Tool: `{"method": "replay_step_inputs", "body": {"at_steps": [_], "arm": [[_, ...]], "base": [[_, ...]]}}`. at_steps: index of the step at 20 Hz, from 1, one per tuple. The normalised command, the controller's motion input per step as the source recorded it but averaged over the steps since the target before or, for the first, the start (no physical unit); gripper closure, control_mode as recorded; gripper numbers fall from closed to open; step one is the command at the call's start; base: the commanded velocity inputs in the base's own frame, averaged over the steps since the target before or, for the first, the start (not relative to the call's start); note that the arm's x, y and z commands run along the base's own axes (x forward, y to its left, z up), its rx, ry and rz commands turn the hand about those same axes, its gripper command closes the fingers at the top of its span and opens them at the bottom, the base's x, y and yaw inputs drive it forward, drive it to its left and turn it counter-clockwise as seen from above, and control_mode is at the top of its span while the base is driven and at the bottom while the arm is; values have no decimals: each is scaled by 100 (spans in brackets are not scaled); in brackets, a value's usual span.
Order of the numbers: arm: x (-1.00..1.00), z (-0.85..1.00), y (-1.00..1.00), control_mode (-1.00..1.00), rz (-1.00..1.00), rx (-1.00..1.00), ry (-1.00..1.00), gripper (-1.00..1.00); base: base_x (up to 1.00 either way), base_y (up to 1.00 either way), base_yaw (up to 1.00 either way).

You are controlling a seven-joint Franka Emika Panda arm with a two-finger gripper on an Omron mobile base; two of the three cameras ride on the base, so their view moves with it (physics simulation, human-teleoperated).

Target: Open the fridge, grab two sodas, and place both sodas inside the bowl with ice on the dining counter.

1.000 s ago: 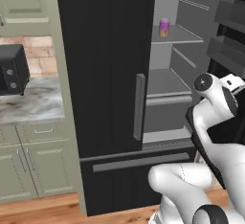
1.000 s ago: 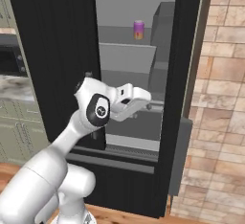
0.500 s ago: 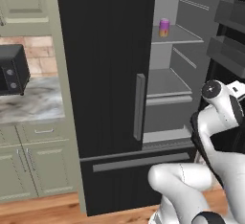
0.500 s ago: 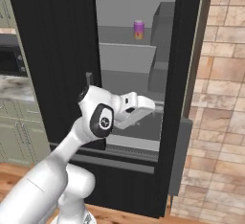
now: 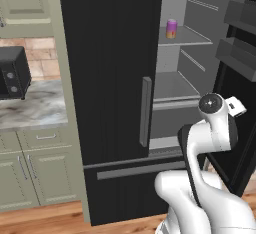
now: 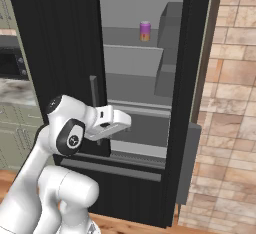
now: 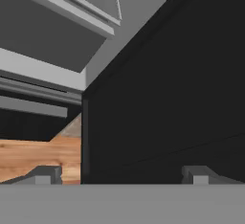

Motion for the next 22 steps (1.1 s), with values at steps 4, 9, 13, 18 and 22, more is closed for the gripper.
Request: {"method": "replay_step_inputs", "body": {"at_steps": [4, 9, 13, 18, 22], "arm": [[-15, 0, 100, -100, 9, 26, -2, -100], [-22, 0, 100, -100, 12, 27, -1, -100], [-12, 6, 85, -100, 14, 23, -1, -100], [24, 16, 46, -100, 4, 18, -9, -100], [40, 16, 13, -100, 1, 15, -10, -100]], "base": [[0, 0, 0], [0, 0, 0], [0, 0, 0], [0, 0, 0], [0, 0, 0]]}}
